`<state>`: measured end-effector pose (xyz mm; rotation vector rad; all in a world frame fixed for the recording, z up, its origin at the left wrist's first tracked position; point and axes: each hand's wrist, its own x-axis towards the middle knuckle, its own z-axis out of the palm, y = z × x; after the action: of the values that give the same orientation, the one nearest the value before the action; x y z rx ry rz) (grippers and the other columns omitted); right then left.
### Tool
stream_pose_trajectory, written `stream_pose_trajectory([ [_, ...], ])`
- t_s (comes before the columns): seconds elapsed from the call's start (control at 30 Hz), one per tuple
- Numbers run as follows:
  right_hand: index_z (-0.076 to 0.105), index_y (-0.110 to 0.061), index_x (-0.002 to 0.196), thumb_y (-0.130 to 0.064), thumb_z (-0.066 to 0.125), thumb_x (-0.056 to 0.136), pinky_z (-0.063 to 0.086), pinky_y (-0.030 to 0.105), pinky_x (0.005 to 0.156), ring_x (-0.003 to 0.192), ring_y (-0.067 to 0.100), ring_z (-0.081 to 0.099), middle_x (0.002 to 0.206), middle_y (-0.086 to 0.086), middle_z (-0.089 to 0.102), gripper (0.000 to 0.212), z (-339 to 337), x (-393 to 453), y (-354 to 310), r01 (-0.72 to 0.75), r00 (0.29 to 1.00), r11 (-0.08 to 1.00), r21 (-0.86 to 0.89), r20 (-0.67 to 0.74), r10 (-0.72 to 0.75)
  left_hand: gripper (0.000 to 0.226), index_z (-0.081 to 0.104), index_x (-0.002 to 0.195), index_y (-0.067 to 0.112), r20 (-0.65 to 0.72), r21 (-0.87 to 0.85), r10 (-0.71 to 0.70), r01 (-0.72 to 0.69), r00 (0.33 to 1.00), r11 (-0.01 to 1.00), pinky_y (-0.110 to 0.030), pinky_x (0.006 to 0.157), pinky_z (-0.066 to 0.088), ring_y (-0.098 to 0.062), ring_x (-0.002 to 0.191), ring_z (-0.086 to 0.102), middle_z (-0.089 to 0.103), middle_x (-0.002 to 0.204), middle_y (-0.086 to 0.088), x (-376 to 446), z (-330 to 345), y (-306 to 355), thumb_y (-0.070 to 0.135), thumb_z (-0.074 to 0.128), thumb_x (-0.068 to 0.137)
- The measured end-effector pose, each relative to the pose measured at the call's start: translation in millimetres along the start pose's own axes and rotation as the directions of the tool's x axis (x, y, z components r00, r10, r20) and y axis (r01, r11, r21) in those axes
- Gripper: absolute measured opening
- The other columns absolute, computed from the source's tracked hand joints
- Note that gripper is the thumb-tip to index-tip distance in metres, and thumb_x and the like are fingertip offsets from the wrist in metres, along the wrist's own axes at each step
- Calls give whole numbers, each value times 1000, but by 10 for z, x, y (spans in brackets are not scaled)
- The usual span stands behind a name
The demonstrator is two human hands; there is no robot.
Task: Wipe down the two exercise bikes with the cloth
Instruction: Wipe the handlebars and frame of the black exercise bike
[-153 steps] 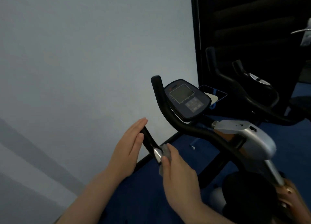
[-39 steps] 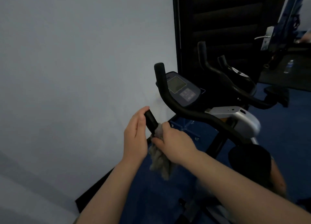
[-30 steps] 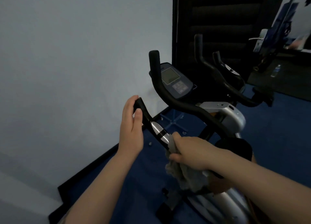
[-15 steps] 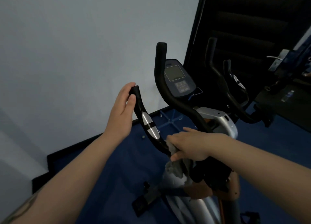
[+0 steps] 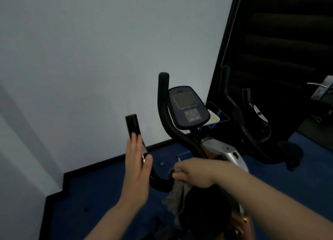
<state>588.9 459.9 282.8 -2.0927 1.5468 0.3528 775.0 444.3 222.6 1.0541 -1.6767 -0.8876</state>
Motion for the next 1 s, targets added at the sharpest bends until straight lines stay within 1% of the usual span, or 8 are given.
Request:
stream_pose_trajectory([
  [0.1, 51, -19, 127, -28, 30, 107, 38, 38, 83, 113, 32, 52, 128, 11, 52, 31, 163, 126, -116, 33, 995, 987, -157, -90, -48, 61, 6, 153, 38, -44, 58, -9, 11, 999, 998, -23, 115, -1, 7, 145, -13, -12, 156, 35, -87, 159, 15, 50, 29, 98],
  [0.23, 56, -21, 115, -41, 29, 105, 30, 32, 76, 103, 27, 54, 114, 8, 60, 35, 248, 54, -7, 123, 972, 991, 58, -207, -108, 55, 2, 151, 32, -34, 103, -60, 63, 998, 993, -28, 122, -4, 7, 144, -16, -20, 156, 26, -139, 184, 241, 36, 27, 101],
  [0.37, 57, -16, 116, -37, 38, 104, 45, 36, 91, 105, 22, 57, 114, 7, 62, 30, 195, -72, 162, 206, 968, 957, 206, -187, -168, 53, -1, 151, 8, -26, 142, -208, 209, 978, 967, -29, 122, 2, -14, 151, -2, -6, 163, 0, -10, 185, 642, 9, 25, 105],
  [0.5, 60, -16, 95, -36, 42, 103, 44, 23, 75, 87, 11, 59, 90, -2, 63, 29, 130, -141, 225, 245, 932, 852, 463, -354, -77, 47, 15, 150, -7, -33, -361, -422, 383, 906, 851, -33, 120, 12, -27, 150, 11, 14, 160, -19, -5, 86, 775, 9, 26, 106],
  [0.6, 63, -17, 95, -40, 41, 103, 49, 26, 82, 91, 9, 64, 95, -1, 69, 33, 61, -159, 263, 306, 888, 713, 630, -459, 25, 42, 35, 147, 4, -61, -148, -341, 330, 938, 932, -27, 120, 3, -18, 150, 6, 19, 160, -7, -217, 114, 738, 14, 33, 106],
  [0.7, 62, -20, 94, -41, 39, 103, 51, 32, 84, 90, 12, 64, 94, 1, 69, 33, 27, -163, 273, 350, 861, 672, 652, -507, 44, 35, 66, 112, 34, 1, 175, -170, 167, 985, 970, -33, 121, 0, 11, 138, 19, 39, 140, 29, -316, 309, 797, 47, 37, 96],
  [0.83, 64, -21, 104, -42, 37, 103, 51, 31, 85, 91, 10, 63, 96, -1, 68, 34, -45, -178, 284, 371, 819, 710, 598, -572, 54, 33, 67, 94, 42, -41, 159, -65, 70, 997, 985, -43, 105, 36, 1, 113, 53, 62, 108, 27, -306, 410, 685, 69, 52, 81],
  [1.0, 61, -33, 122, -43, 33, 104, 42, 8, 78, 103, 5, 59, 111, -11, 65, 35, -189, -219, 191, 422, 797, 731, 537, -604, -17, 34, 60, 103, 41, -68, -33, -131, 129, 989, 991, -16, 77, 52, 4, 98, 60, 62, 104, 25, -222, 519, 813, 54, 68, 72],
])
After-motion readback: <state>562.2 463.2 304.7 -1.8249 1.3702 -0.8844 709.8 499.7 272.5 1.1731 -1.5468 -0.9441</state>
